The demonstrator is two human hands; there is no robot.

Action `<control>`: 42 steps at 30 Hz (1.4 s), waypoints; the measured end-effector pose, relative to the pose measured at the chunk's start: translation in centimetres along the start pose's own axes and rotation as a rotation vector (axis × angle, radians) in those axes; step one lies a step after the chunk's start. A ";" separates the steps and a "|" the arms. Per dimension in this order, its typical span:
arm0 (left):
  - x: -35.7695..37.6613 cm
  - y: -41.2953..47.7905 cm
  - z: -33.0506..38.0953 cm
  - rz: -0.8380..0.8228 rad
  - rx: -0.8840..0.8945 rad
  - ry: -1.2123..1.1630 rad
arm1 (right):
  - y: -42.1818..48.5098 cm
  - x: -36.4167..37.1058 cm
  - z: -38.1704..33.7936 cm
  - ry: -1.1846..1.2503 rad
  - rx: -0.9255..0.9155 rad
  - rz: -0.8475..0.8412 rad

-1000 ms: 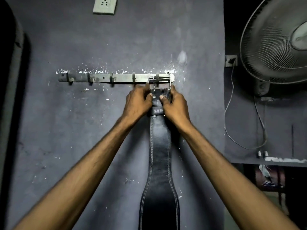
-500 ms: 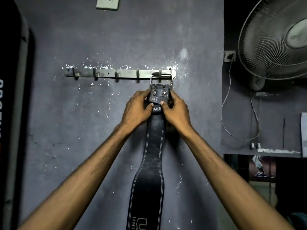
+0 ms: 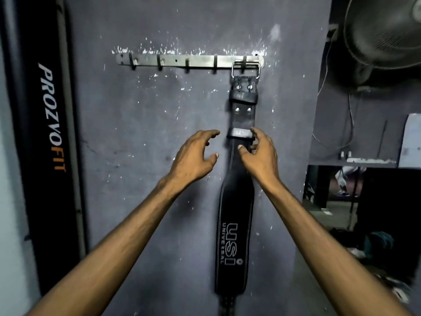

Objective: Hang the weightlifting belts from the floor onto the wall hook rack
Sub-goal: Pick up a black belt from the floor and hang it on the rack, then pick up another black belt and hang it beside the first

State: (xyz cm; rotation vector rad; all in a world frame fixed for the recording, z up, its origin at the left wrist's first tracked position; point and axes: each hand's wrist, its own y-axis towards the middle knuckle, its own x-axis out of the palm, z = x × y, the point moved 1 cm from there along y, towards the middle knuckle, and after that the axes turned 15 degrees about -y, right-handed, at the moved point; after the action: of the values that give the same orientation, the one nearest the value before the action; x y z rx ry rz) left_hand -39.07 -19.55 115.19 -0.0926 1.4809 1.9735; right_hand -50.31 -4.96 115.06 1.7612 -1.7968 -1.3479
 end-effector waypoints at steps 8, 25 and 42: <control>3.5 -13.3 -3.5 -0.153 -0.171 -0.132 | -13.8 2.3 5.2 -0.084 0.114 -0.175; 29.7 -59.6 -14.7 -0.621 -1.099 -0.276 | -56.3 11.9 39.0 -0.137 0.819 -0.724; 65.1 -110.6 -21.4 -0.717 -1.868 -0.302 | -100.5 19.3 68.9 -0.207 1.128 -1.017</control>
State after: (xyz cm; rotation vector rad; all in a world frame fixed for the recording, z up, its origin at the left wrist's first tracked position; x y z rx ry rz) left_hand -37.19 7.14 -12.18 -0.8714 -0.8490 1.8550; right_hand -43.04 24.24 -4.58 3.5783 -1.9873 -0.6716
